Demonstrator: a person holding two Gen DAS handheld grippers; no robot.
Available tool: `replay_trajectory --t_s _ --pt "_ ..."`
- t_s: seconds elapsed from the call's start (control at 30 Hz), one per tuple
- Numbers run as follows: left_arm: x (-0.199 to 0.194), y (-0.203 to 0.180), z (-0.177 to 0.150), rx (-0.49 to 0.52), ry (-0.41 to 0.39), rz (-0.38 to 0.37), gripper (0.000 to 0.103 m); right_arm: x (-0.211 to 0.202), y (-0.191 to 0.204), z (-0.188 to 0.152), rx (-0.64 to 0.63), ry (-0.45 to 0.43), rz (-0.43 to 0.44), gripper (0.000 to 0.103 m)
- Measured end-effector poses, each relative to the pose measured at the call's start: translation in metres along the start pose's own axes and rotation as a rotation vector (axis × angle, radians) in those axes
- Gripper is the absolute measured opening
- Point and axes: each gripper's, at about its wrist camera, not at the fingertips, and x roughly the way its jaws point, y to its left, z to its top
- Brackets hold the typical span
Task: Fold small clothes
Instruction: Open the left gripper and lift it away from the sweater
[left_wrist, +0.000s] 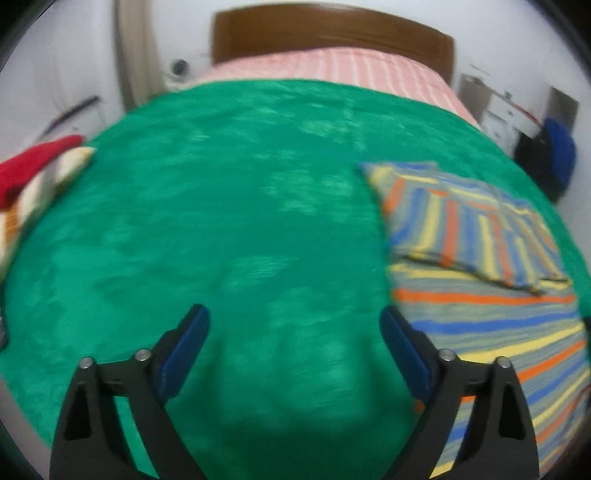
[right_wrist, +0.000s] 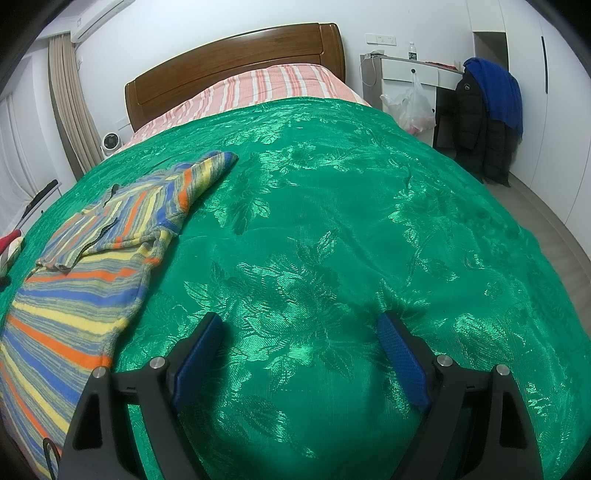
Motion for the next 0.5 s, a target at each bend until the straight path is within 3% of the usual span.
replay_trajectory --t_s 0.13,0.17,0.23,0.5 --pt "0.022 0.032 -0.023 -0.036 0.014 0.071 0.097 -0.001 0.001 0.0 -0.001 -0.002 -0.002 0.086" --pt "0.032 0.038 -0.03 -0.042 0.031 0.063 0.101 -0.001 0.001 0.0 -0.001 -0.003 -0.002 0.086" --pt "0.032 0.045 -0.043 -0.056 -0.054 0.008 0.102 -0.001 0.001 -0.001 -0.001 -0.002 -0.002 0.086" --pt "0.035 0.04 -0.041 -0.039 -0.046 0.027 0.103 -0.001 0.001 0.0 -0.007 0.003 -0.011 0.086"
